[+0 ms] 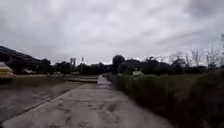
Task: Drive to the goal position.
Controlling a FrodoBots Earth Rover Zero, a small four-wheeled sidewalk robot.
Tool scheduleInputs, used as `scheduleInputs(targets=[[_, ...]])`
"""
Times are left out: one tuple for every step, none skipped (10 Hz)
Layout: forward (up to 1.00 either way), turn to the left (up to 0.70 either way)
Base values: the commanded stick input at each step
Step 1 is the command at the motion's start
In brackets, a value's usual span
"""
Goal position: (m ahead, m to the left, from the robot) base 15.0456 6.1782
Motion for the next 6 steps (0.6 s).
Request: scheduleInputs(targets=[[0.5, 0.0], [0.5, 0.0], [0.5, 0.0], [0.5, 0.0], [0.5, 0.0], [0.5, 0.0]])
